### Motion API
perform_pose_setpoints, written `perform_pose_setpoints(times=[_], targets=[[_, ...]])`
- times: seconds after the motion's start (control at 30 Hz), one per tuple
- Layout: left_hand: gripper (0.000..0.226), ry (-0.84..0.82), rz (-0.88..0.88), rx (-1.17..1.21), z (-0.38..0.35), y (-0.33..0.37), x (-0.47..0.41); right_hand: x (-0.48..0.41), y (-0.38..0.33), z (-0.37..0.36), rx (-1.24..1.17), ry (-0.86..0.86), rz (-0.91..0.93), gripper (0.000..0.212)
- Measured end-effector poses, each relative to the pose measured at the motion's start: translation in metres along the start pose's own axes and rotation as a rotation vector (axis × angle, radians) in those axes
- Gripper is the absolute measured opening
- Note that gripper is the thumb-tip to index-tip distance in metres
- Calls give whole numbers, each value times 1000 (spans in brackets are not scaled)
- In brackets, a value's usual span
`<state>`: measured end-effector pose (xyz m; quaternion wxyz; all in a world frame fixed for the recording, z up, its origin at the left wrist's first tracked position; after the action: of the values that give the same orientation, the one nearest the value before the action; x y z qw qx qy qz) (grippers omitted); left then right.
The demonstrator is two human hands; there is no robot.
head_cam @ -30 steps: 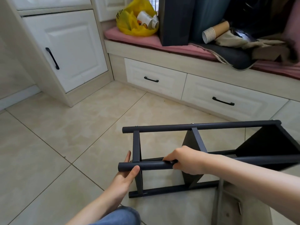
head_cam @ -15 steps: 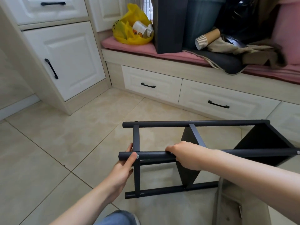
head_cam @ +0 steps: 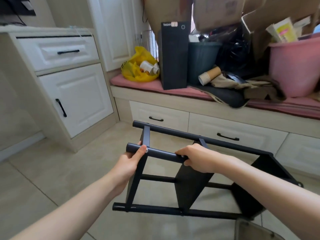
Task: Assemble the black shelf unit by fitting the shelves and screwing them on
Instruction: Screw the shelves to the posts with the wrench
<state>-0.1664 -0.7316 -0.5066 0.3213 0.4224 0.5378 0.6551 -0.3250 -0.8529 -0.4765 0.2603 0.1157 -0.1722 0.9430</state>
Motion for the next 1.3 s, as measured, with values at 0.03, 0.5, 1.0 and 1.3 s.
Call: perform_pose_setpoints(times=[0.03,0.5,1.0,1.3], targets=[[61,17,-8,-16,4,13,-1,-1,-2,8,-10,29,3,27],[27,282,-341,-266,22,195,-7,4,-25,96,-410,422,108,39],[9,250,-636,-503,-30,222,41,45,-34,73,-727,389,72,14],[24,202,-698,-543,-40,204,75,84,55,64,-880,555,-287,33]])
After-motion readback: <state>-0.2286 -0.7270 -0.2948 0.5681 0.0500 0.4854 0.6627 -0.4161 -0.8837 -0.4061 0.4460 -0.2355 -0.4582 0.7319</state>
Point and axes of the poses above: each hand's wrist, its own x-axis away from the middle knuckle, its own z-axis out of the back of the hand, y = z × x, the point moved 8 cm from there along -x, towards the middle knuckle, and after that the axes turned 7 degrees about -y, right-handed, at the moved point
